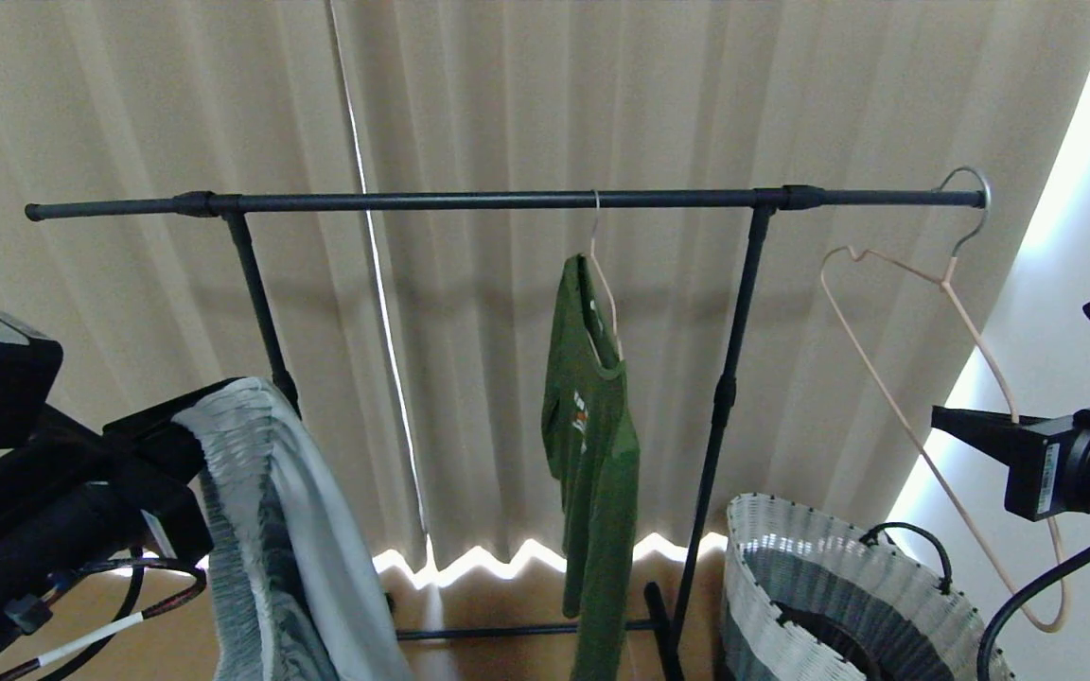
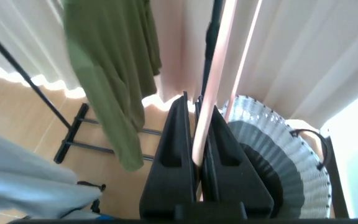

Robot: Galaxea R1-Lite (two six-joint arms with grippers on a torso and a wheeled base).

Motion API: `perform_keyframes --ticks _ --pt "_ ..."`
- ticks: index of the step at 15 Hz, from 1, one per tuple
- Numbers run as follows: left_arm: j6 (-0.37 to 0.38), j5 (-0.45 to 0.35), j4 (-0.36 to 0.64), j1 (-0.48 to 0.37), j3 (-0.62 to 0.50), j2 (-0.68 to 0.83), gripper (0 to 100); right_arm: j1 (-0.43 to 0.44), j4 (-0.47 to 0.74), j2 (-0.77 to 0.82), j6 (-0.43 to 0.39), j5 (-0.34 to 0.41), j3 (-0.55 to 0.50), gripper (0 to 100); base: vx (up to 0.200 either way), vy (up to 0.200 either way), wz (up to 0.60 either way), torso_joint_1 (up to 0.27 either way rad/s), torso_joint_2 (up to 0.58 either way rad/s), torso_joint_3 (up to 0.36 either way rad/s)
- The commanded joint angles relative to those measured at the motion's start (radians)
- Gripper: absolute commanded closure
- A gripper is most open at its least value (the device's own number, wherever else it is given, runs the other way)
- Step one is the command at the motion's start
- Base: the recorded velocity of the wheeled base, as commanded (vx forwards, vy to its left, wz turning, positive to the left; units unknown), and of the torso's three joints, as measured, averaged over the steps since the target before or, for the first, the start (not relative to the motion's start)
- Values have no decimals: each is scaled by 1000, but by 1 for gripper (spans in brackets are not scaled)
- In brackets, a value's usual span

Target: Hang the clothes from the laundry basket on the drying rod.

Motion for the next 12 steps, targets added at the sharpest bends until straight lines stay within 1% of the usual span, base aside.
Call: perform_keyframes --ticks 1,5,12 --pt "1 0 2 0 1 3 100 0 1 3 1 0 1 100 0 0 0 0 0 0" --pt "1 0 2 0 1 4 100 5 1 5 -1 0 1 100 0 0 0 0 0 0" --pt "1 0 2 0 1 4 100 5 1 5 -1 14 2 100 0 200 0 2 5 0"
